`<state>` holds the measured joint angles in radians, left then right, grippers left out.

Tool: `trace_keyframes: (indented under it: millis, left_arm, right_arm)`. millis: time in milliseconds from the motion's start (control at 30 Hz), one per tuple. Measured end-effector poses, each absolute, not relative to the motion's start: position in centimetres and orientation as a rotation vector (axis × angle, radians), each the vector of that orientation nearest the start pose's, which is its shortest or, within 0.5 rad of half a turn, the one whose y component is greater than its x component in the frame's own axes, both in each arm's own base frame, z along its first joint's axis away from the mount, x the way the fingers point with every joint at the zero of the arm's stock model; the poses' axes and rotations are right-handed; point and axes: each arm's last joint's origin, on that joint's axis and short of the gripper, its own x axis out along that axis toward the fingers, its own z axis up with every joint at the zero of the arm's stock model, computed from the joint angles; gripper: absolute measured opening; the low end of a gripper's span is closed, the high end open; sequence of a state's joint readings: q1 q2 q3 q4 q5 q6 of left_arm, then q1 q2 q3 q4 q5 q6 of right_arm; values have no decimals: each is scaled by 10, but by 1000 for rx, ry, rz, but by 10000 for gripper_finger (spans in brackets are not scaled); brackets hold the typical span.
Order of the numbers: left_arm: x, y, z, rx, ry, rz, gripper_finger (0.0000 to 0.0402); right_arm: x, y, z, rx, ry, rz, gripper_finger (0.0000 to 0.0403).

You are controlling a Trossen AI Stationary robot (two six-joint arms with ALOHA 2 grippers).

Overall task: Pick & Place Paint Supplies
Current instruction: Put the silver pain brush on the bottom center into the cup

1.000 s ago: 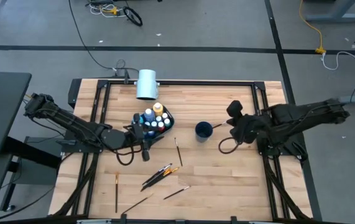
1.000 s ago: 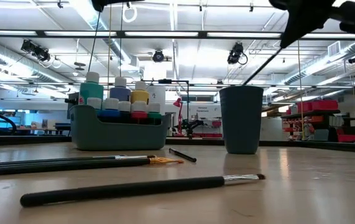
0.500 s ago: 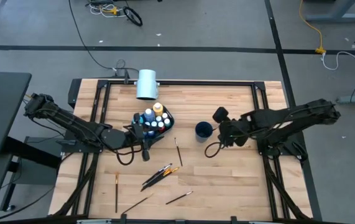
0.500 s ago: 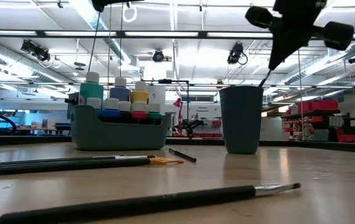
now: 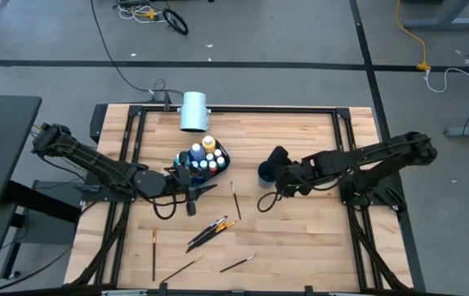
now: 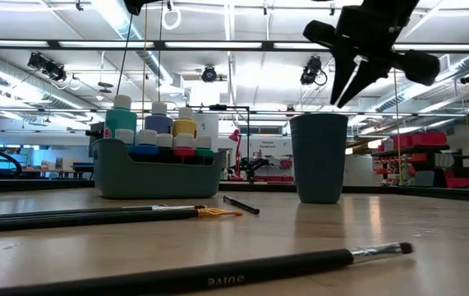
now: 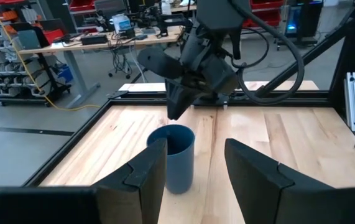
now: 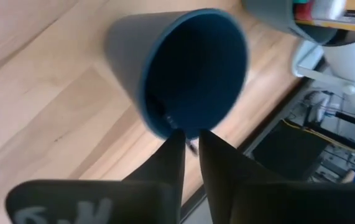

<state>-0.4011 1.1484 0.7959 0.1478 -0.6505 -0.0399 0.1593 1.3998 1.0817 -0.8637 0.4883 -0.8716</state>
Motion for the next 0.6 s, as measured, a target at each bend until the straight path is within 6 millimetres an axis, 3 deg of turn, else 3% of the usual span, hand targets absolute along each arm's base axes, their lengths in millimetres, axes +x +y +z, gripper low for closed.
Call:
trace_keyframes:
  millis: [267, 600]
  left_arm:
    - [238, -82, 297, 65, 174, 252, 171]
    - [238, -82, 296, 75, 187, 251, 171]
  right_arm:
    - [267, 32, 261, -1094, 1144, 90, 68]
    - [278, 51, 270, -964, 943, -5, 71]
